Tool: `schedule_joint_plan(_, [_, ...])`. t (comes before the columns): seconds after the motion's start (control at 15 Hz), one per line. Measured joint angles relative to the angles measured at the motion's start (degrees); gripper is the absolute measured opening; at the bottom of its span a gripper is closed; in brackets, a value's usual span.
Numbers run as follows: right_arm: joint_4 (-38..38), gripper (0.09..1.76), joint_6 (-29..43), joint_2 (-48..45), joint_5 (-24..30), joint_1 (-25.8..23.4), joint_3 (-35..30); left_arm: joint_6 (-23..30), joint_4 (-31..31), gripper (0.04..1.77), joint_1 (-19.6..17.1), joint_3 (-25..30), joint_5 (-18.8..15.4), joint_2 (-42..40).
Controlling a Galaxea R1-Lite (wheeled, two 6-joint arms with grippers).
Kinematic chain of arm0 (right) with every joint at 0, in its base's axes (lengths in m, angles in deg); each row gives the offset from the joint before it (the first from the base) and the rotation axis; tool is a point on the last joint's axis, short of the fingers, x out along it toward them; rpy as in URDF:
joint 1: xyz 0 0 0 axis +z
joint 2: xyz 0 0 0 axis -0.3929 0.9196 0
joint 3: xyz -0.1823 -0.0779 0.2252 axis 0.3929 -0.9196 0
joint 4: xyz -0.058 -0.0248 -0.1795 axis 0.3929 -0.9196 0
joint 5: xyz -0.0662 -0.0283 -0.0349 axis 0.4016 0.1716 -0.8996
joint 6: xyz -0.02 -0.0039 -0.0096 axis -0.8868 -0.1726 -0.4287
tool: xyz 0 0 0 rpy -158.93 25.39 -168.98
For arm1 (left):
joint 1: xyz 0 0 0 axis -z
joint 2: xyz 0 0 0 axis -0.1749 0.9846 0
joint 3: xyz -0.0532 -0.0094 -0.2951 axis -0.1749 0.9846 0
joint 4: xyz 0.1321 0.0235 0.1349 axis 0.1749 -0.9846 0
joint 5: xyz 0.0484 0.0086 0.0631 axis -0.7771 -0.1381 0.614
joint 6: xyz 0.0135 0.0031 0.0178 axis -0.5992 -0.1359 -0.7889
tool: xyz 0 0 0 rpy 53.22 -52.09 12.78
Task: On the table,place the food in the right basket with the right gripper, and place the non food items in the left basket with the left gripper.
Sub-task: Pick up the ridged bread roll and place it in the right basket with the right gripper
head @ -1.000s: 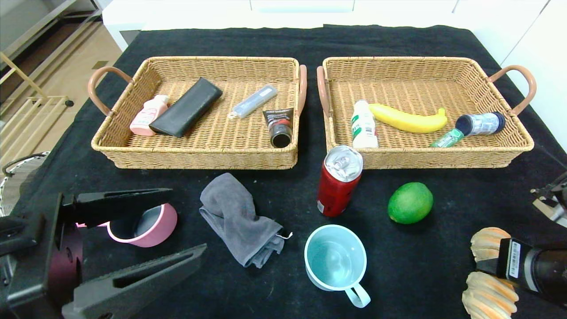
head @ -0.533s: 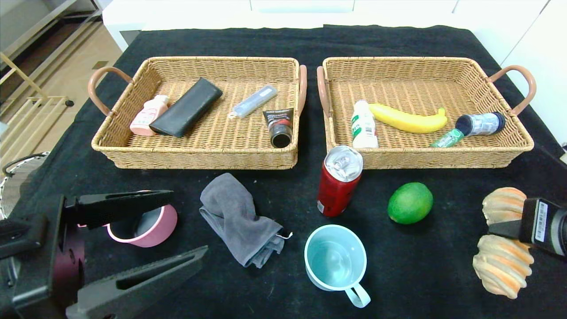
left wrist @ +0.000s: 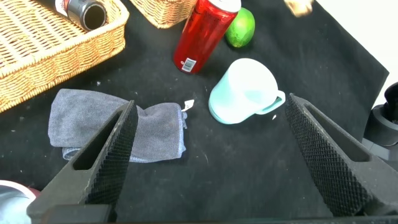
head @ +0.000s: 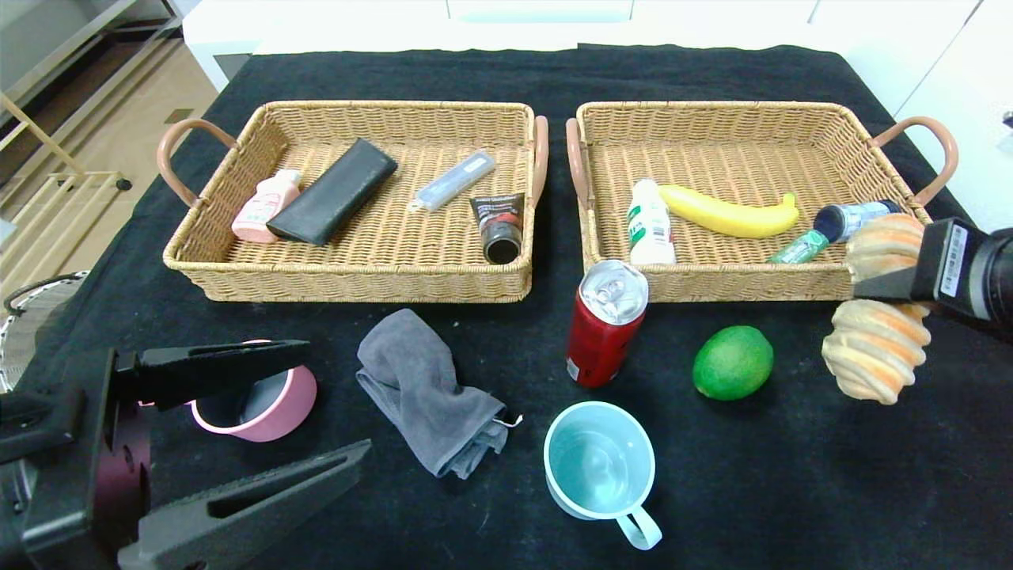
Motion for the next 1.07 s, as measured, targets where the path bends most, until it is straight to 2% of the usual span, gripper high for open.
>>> schedule_joint_plan(0.2, [2.34, 0.4, -2.96, 4.0, -0.02, -1.44, 7.11, -0.05, -0.05, 1.72, 0.05, 0.0, -0.02, 0.0])
schedule_joint_plan(0.4, [9.51, 0.4, -6.27, 8.37, -0.09, -3.11, 11.57, -0.07, -0.05, 1.72, 0.05, 0.0, -0.06, 0.0])
schedule_joint_plan(0.67, [22.8, 0.38, -8.55, 13.18, -0.06, -4.39, 12.02, -0.07, 0.11, 1.72, 0.05, -0.02, -0.06, -0.13])
schedule_joint_plan(1.07, [35.88, 0.38, -9.79, 19.96, -0.06, -6.64, 12.92, -0.16, 0.13, 1.72, 0.05, -0.18, -0.06, -0.66])
